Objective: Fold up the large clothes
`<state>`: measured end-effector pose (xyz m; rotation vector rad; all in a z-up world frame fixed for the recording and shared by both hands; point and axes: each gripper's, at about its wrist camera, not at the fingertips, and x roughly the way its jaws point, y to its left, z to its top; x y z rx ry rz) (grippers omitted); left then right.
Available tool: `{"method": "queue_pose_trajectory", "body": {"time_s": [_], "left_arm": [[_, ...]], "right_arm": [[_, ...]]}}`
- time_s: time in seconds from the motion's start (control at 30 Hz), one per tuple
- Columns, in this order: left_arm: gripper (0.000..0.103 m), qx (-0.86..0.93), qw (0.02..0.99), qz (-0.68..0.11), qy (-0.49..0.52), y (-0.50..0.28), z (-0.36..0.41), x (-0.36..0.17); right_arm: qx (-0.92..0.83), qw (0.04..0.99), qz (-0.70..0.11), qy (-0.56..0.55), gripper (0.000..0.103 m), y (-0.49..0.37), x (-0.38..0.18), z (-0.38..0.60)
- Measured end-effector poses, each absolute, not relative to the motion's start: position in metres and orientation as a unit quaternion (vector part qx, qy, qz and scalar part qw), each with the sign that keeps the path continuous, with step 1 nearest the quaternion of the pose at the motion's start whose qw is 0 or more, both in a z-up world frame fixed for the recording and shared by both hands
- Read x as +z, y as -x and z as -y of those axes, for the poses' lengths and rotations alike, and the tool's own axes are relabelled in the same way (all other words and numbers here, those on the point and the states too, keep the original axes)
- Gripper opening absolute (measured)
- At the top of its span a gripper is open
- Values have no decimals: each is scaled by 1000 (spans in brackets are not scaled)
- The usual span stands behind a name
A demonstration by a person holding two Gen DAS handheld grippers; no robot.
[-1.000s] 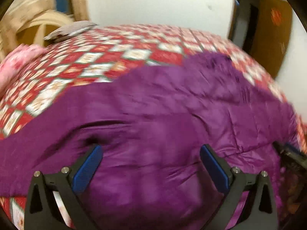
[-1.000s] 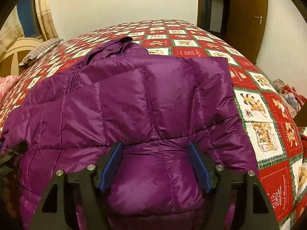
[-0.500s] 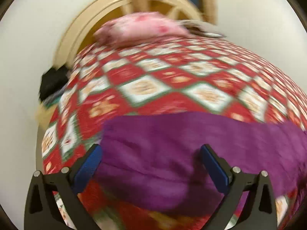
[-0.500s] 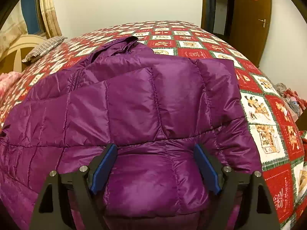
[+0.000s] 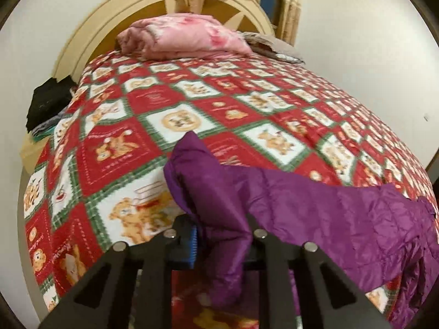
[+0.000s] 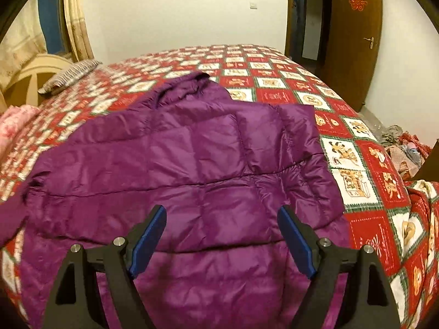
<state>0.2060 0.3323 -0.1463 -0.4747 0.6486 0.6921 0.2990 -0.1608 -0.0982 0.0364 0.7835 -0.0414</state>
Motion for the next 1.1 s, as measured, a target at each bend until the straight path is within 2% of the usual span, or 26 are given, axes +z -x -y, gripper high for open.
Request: {"method": "queue_pose_trajectory", "body": {"time_s": [0.23, 0.47, 0.7, 0.9, 1.0, 1.03, 1.07, 1.1], "left_arm": [[20, 244, 925, -236, 172, -231, -267, -64], [20, 35, 978, -186, 84, -272, -123, 8], [20, -140, 973, -182, 25, -308, 30, 22], [21, -243, 948, -206, -11, -323, 131, -1], [29, -275, 936, -222, -10, -326, 159, -17], [43, -281, 932, -229, -4, -327, 167, -22], [68, -283, 931, -232, 2, -326, 169, -24], [81, -280, 931, -234, 8, -326, 171, -28]], "right_arm": [[-10, 928, -365, -70, 83, -285, -79, 170], [-21, 925, -364, -112, 83, -276, -80, 198], [-32, 918, -365, -152, 83, -263, -84, 234], [-45, 915, -364, -171, 83, -256, -86, 263], [-59, 913, -362, -176, 83, -252, -88, 277], [-65, 913, -362, -178, 83, -251, -89, 282], [-70, 912, -362, -180, 83, -250, -91, 287], [-78, 910, -363, -182, 83, -248, -92, 291]]}}
